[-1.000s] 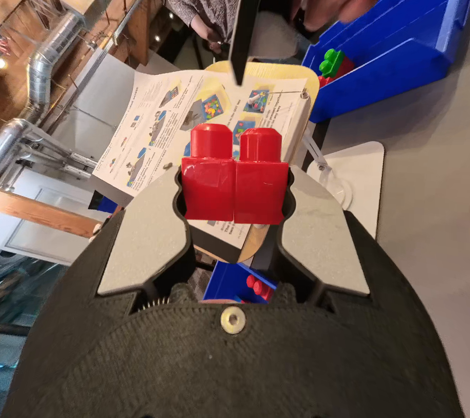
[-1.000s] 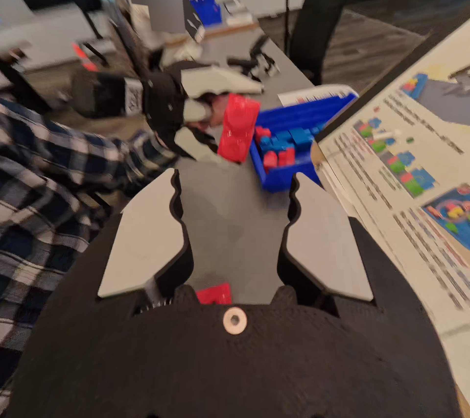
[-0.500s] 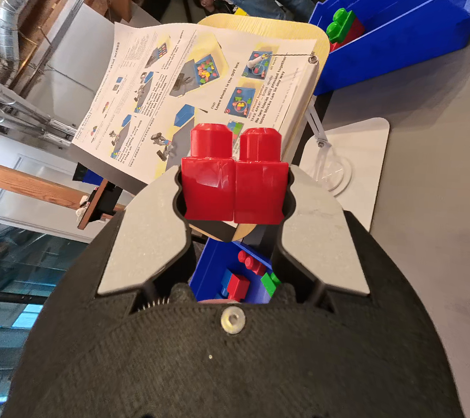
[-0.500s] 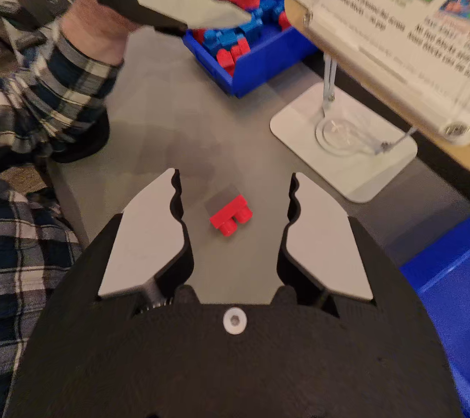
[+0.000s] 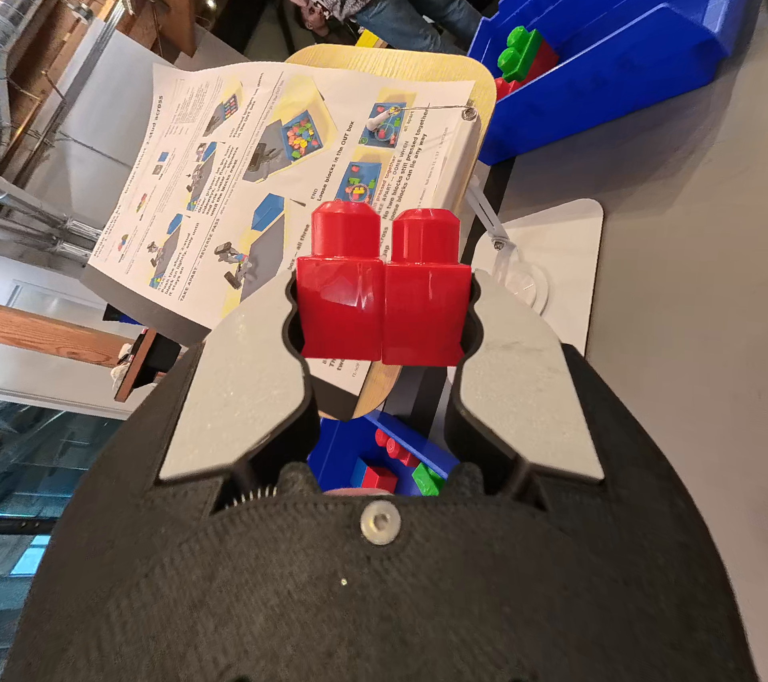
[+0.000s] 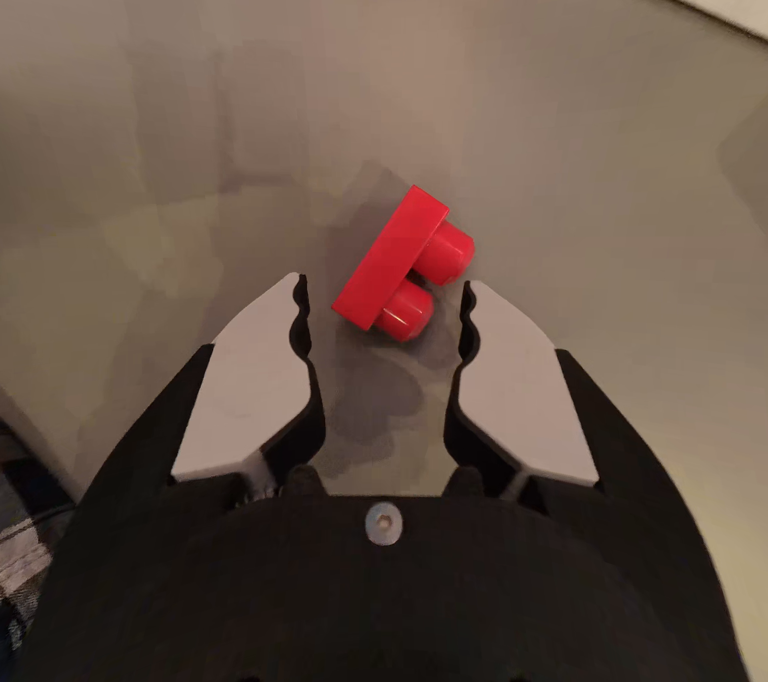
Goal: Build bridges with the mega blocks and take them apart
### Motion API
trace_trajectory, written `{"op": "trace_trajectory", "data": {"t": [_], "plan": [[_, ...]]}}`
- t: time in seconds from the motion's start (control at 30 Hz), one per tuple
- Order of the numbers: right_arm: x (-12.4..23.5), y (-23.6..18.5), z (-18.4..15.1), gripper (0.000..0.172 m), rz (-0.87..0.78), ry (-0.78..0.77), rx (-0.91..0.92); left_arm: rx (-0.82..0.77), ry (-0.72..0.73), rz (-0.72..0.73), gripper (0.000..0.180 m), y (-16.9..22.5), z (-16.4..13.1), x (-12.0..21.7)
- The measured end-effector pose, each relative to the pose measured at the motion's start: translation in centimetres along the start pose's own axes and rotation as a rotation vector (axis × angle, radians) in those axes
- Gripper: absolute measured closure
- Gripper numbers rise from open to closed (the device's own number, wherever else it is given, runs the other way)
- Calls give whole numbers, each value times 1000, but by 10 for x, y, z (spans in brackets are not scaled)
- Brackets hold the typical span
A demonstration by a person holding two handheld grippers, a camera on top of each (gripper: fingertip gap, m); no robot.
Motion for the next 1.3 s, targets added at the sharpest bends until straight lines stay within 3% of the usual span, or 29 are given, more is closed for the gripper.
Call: {"op": "trace_trajectory", "data": {"t": [0.13, 0.23, 0.33, 0.53, 0.8, 1.0, 1.23, 1.3], "plan": [[-3, 7, -2, 106, 54, 3, -39, 1, 11, -7, 106, 1, 1, 0], [8, 31, -2, 113, 204, 98, -198, 5, 19, -3, 106, -1, 1, 2], [0, 47, -6, 112, 159, 53, -187, 14, 27, 0, 106, -4, 0, 4], [-15, 22, 6, 101, 123, 35, -86, 13, 18, 6, 106, -4, -1, 4], [-13, -33, 44, 101, -36, 2, 271, 7, 15, 6, 106, -4, -1, 2], [-15, -58, 49, 108, 13, 20, 341, 10, 26, 21, 106, -7, 0, 7], [-12, -67, 45, 100, 135, 32, 285, 17, 32, 40, 106, -12, -1, 13], [-19, -68, 41, 109, 140, 1, 271, 18, 30, 43, 106, -13, -1, 14]]}}
Point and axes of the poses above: each gripper's, where its closed fingertips meet, x back along the fingers, z out of its top, y = z × x across the jaws, the point moved 10 cm from there along x, back along the fingers, and after that the axes turned 14 degrees about -z, right-handed, at the moved point
